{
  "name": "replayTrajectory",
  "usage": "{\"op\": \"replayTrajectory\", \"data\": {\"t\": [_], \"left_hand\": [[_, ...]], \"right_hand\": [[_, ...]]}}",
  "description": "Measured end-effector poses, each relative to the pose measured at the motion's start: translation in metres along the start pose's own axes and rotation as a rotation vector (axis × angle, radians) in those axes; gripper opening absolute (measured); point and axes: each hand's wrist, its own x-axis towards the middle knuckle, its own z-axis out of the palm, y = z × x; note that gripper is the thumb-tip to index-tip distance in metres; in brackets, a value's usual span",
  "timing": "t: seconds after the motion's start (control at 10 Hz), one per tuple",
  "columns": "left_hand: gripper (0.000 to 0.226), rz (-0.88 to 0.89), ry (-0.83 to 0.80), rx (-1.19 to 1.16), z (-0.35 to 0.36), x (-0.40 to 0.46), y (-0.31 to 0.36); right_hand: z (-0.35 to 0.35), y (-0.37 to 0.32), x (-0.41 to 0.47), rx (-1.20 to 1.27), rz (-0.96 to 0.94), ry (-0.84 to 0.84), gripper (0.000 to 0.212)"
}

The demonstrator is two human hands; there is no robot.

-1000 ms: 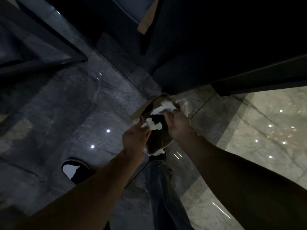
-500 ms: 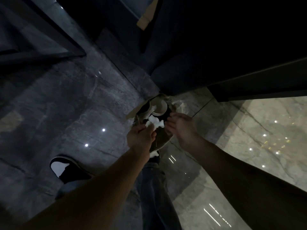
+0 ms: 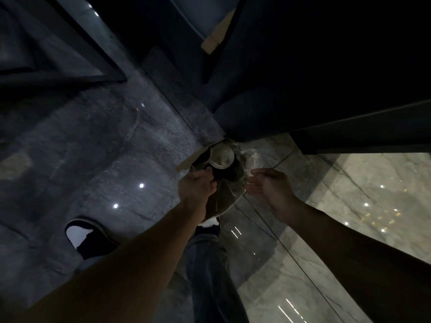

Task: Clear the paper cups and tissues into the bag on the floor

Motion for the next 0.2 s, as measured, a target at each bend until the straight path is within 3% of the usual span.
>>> {"op": "replayTrajectory", "data": {"t": [0.1,0.2], "left_hand": [[0.016,0.048,-0.007,0.071,-0.025,-0.013,0.008],[0.017,0.130,0.043,0.197,-0.048,-0.038,0.034]], "right_hand": [[0.013,-0.006,-0.013,-0.078,-0.030,0.017,0.019],[0.032,-0.019,-0.044,-0.263,-0.065,-0.005,0.017]]}}
